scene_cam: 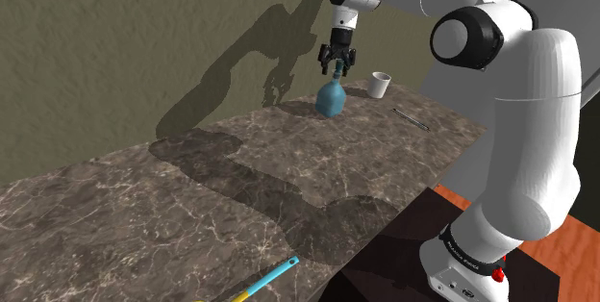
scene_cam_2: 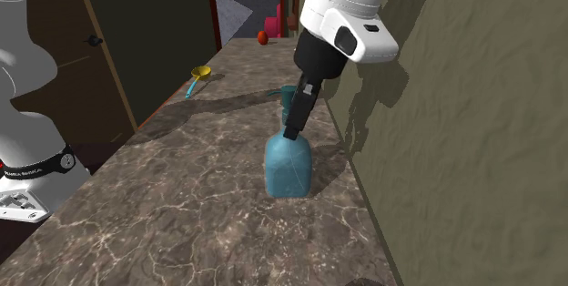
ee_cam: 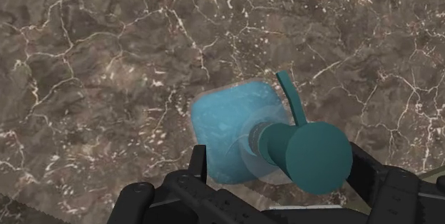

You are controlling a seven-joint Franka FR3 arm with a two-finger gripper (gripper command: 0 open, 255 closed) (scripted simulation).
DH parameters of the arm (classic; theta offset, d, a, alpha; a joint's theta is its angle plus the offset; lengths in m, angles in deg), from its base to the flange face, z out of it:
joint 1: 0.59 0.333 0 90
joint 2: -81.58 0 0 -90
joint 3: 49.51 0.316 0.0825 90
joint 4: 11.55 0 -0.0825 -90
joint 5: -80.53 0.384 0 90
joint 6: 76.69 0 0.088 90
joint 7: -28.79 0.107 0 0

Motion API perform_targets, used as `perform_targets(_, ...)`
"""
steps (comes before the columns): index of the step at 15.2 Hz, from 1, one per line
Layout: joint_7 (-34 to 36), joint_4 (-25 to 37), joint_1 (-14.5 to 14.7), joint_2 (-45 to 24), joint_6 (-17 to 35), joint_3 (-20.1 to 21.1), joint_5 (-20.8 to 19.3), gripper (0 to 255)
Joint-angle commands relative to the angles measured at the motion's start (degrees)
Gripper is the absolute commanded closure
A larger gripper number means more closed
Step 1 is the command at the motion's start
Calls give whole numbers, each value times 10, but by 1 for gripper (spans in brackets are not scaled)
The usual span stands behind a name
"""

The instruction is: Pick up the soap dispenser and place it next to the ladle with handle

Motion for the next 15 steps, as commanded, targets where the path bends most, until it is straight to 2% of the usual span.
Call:
perform_targets(1, 0, -2, 0, 1, 1, 0, 0, 0)
perform_targets(4, 0, -1, 0, 1, 1, 0, 0, 0)
perform_targets(5, 0, -1, 0, 1, 1, 0, 0, 255)
perform_targets(15, 1, 6, -1, 1, -6, 0, 0, 255)
